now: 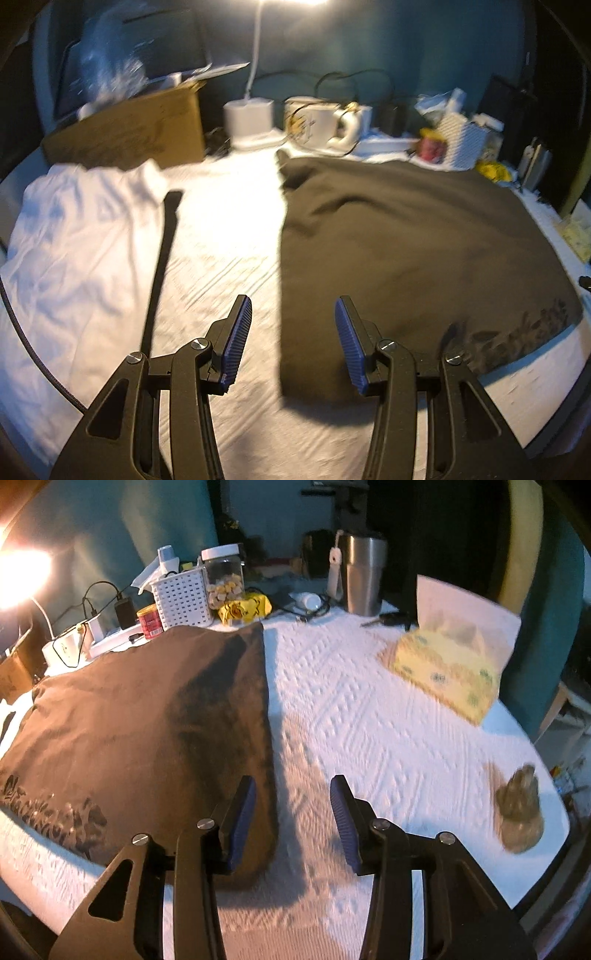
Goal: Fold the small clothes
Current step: 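Close both tools on the folded edge of the shirt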
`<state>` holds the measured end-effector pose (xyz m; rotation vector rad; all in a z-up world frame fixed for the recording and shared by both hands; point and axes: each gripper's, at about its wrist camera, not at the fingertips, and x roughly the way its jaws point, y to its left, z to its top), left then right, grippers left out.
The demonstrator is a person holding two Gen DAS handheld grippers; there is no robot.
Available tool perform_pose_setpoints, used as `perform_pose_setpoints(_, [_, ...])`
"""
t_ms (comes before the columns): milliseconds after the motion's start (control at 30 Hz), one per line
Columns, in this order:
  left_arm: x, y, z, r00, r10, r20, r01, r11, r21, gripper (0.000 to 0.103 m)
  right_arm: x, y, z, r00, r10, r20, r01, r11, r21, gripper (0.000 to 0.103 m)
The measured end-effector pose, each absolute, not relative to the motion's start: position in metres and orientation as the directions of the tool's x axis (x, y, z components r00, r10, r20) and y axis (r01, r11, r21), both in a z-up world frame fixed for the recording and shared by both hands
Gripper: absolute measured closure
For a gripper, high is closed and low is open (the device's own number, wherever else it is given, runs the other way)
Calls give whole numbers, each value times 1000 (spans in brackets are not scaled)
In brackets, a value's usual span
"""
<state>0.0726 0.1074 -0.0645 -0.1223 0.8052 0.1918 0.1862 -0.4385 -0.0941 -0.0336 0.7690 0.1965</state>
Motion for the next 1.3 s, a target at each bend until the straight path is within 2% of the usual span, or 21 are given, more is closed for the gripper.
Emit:
perform_pose_setpoints(267, [60,121,-84,641,121,-758,-245,968,-53,56,169,-449,-109,674,254,-693,-189,967,170,58])
perform_pose_setpoints(467, [60,114,-90,629,84,-773,-207,976,-62,56,157,-443,-115,680,300,-670,-176,953,248,59])
perform_pose_setpoints(600, [61,107,-92,624,92,-776,-192,981,-37,56,150,-433,-116,702,289,-651,-165,955,246,59])
perform_pose_setpoints(633, [60,107,-92,624,91,-776,-190,981,-38,57,149,-429,-116,702,294,-649,-175,954,243,63])
perform_pose_setpoints(667, [59,106,-92,624,88,-776,-182,983,-34,59,149,-425,-116,694,300,-654,-188,953,238,74])
perform_pose_setpoints(700, [58,103,-91,625,80,-777,-164,986,-31,66,149,-422,-116,695,300,-654,-196,953,229,77])
perform_pose_setpoints(733, [57,98,-90,627,51,-777,-126,991,-36,90,149,-420,-116,692,303,-655,-208,953,222,84])
perform_pose_setpoints(767, [56,94,-89,623,39,-781,-99,995,-30,97,149,-418,-115,689,312,-654,-218,950,223,89])
perform_pose_setpoints(867, [51,80,-86,619,89,-780,-72,996,56,101,149,-419,-113,692,319,-647,-233,948,218,91])
perform_pose_setpoints(1300, [18,73,-65,616,60,-785,-76,997,16,102,137,-429,-93,724,261,-639,-265,960,92,92])
